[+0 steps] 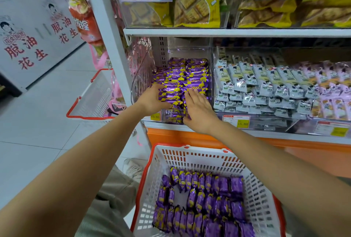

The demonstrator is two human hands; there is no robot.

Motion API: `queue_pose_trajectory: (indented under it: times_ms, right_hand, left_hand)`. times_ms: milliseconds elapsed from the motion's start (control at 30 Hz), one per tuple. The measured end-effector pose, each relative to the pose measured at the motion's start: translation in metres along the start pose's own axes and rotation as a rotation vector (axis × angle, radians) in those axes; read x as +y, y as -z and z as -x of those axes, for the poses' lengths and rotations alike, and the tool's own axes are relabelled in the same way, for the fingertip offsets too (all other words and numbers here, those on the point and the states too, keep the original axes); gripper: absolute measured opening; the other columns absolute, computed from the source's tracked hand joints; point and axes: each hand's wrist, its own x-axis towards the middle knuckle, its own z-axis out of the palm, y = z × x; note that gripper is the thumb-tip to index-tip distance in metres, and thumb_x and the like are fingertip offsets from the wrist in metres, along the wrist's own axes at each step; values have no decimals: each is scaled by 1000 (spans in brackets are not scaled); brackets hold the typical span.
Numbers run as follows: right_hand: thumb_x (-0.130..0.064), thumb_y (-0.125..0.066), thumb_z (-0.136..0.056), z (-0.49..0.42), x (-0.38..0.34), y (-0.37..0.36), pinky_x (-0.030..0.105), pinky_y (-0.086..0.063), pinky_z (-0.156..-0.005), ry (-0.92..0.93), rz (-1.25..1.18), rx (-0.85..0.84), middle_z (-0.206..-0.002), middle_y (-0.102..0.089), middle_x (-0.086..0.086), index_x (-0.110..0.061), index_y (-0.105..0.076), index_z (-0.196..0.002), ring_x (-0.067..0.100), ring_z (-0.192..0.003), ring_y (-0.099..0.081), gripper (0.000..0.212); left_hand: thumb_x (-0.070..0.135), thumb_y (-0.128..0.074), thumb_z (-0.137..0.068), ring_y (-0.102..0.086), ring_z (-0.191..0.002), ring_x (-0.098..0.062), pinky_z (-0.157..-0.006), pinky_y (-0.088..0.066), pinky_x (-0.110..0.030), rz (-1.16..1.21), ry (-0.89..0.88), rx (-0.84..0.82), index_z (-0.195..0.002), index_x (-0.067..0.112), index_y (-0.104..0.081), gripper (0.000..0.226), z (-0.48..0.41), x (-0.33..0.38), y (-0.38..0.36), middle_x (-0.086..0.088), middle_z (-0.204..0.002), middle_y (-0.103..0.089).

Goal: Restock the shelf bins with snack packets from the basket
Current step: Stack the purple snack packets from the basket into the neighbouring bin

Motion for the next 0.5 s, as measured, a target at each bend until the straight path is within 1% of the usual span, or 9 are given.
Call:
queue_pose_trajectory:
  times_ms: [67,133,200,233,300,333,367,433,500]
  right_hand:
    - [-31,-51,-97,1,0,-1,38,8,-119,7,-20,19,-161,11,14,-3,2,-154,28,-149,13,82]
    - [-27,-53,-96,5,1,-2,38,5,-120,35,-96,85,-162,4,13,-5,-4,-154,27,-149,8,80]
    - [-18,-54,-93,12,1,-4,37,-3,-122,95,-209,209,-161,-10,11,-7,-15,-153,25,-150,-3,73]
    - [-13,-55,-91,17,2,-5,37,-11,-121,136,-258,283,-159,-20,11,-8,-24,-152,25,-148,-12,68]
    - [-5,-53,-86,30,6,-8,35,-26,-114,239,-293,437,-143,-44,10,-9,-44,-142,23,-136,-34,56]
    - [-4,-51,-84,38,9,-11,33,-32,-108,287,-290,493,-132,-52,10,-8,-52,-134,22,-126,-42,50]
    - [-3,-50,-82,47,11,-15,31,-35,-101,322,-286,523,-120,-57,8,-9,-57,-126,22,-116,-47,44]
    - [-5,-47,-83,64,17,-27,32,-39,-89,352,-284,517,-105,-60,5,-10,-62,-113,21,-101,-51,34]
    - [-9,-43,-84,80,26,-45,33,-42,-83,337,-277,479,-98,-60,1,-11,-63,-104,20,-94,-53,28]
  left_hand:
    - [25,-75,-82,-46,-128,-27,-101,-40,-36,-47,-27,18,-145,11,-34,76,6,0,-1,-12,-142,-46]
    - [27,-74,-84,-41,-132,-28,-104,-36,-34,-73,-50,50,-147,9,-31,78,12,-1,-4,-14,-146,-39]
    - [26,-72,-84,-34,-137,-30,-110,-32,-36,-88,-101,167,-147,6,-31,78,22,-3,-8,-17,-148,-32]
    - [24,-71,-84,-35,-135,-31,-110,-32,-36,-86,-159,260,-144,5,-35,73,29,-3,-12,-18,-145,-34]
    - [19,-62,-81,-45,-123,-31,-103,-37,-35,-69,-314,458,-133,3,-47,56,48,-2,-22,-16,-131,-44]
    - [19,-56,-79,-48,-116,-29,-98,-40,-35,-65,-384,531,-125,3,-52,50,59,0,-28,-15,-122,-47]
    - [18,-52,-77,-50,-109,-29,-92,-41,-35,-65,-441,573,-118,3,-55,45,71,0,-36,-13,-115,-48]
    - [13,-51,-75,-51,-100,-28,-83,-42,-36,-59,-513,582,-108,4,-57,35,92,-2,-58,-10,-105,-50]
    - [15,-48,-75,-53,-93,-25,-78,-43,-35,-58,-510,486,-102,9,-58,29,108,-13,-86,-6,-99,-52]
